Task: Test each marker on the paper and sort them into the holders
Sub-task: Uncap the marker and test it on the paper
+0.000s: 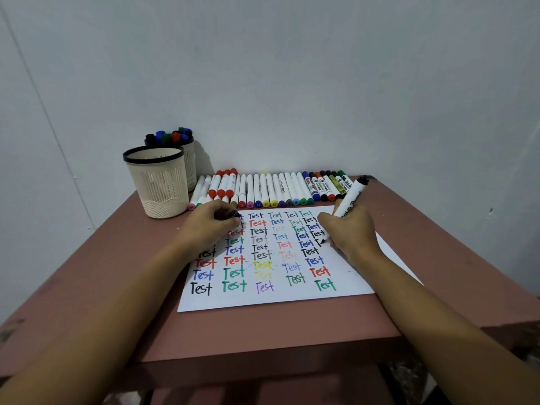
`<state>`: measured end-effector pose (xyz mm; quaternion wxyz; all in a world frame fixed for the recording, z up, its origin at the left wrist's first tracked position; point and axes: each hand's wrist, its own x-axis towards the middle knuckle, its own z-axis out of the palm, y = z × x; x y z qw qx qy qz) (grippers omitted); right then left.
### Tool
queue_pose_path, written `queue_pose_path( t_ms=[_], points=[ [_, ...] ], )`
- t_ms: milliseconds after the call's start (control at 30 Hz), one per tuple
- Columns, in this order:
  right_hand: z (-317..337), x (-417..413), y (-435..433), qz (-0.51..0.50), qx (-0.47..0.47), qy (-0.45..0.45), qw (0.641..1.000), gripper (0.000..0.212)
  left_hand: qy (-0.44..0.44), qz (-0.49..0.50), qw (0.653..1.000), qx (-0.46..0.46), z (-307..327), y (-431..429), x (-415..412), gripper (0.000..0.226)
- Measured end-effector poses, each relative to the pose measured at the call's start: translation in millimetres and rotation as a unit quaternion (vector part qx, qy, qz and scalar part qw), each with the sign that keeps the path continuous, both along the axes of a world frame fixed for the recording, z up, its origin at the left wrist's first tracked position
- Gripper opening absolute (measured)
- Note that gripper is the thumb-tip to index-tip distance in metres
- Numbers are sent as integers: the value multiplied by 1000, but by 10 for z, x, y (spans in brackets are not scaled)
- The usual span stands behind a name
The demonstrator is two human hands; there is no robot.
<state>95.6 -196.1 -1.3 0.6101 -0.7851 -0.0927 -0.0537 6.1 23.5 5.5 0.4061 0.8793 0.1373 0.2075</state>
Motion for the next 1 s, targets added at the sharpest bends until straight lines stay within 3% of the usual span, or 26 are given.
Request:
queue_pose_path(
  t_ms=[767, 1000],
  points=[
    [26, -15, 3, -32, -12, -17, 999, 9, 5, 2, 1000, 12, -9, 8, 9, 26],
    [7, 7, 3, -35, 20, -2, 999, 17, 9, -2, 1000, 13, -11, 16, 8, 25]
  ],
)
